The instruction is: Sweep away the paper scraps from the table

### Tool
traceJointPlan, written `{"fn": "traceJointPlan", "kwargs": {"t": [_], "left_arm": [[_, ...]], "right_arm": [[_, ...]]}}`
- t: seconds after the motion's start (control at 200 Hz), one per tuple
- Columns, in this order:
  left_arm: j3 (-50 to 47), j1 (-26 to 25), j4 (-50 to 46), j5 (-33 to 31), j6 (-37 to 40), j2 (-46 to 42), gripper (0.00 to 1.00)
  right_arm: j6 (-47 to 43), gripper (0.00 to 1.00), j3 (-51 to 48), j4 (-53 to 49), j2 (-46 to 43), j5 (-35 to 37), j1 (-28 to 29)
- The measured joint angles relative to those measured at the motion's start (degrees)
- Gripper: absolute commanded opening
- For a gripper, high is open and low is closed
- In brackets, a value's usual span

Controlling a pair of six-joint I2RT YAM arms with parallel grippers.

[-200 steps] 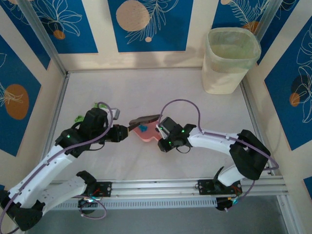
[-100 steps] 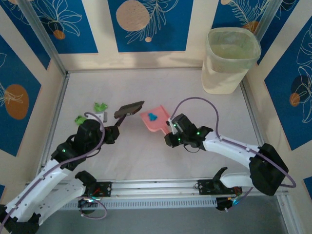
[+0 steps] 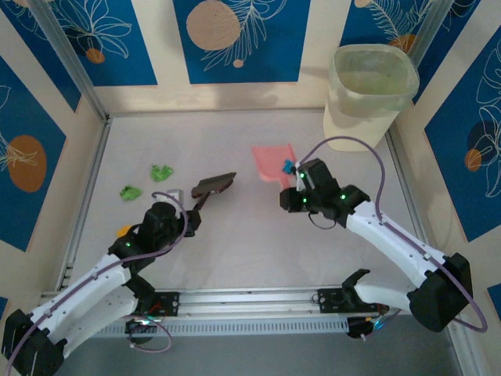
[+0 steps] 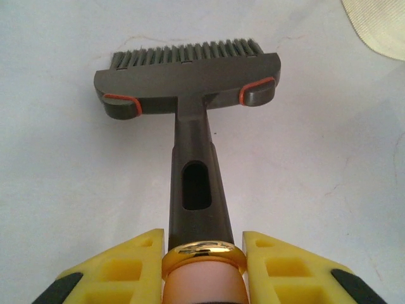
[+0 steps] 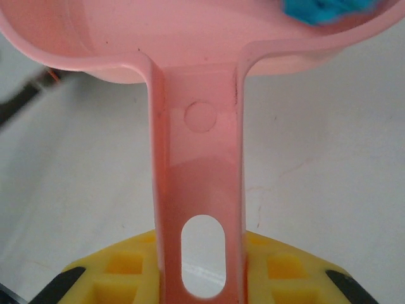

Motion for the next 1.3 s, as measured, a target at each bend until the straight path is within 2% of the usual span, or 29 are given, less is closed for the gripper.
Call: {"fn": "traceJointPlan", "kwargs": {"t": [0.39,0.815,0.99,1.3], "left_arm": [[-2.12,0.0,10.49,5.68,-1.55,7.06,0.0],[-2.12,0.0,10.23,7.19,-1.95,4.11,0.0],[-2.12,0.0,9.16,7.19,-1.95,3.5,0.0],[-2.12,0.0,9.2,7.15,-1.9,4.24,0.0]], "right_arm": [[0.26,0.0,24.59,-8.9,12.15,-1.14,-10.56],[2.86,0.0,51.06,-13.86,27.23,-8.55,-21.31],[5.05,0.0,56.96,-14.43,31.41,-12.96,-27.17],[11.02,0.0,59.47,-11.82,34.21,-22.45,-37.35]]}}
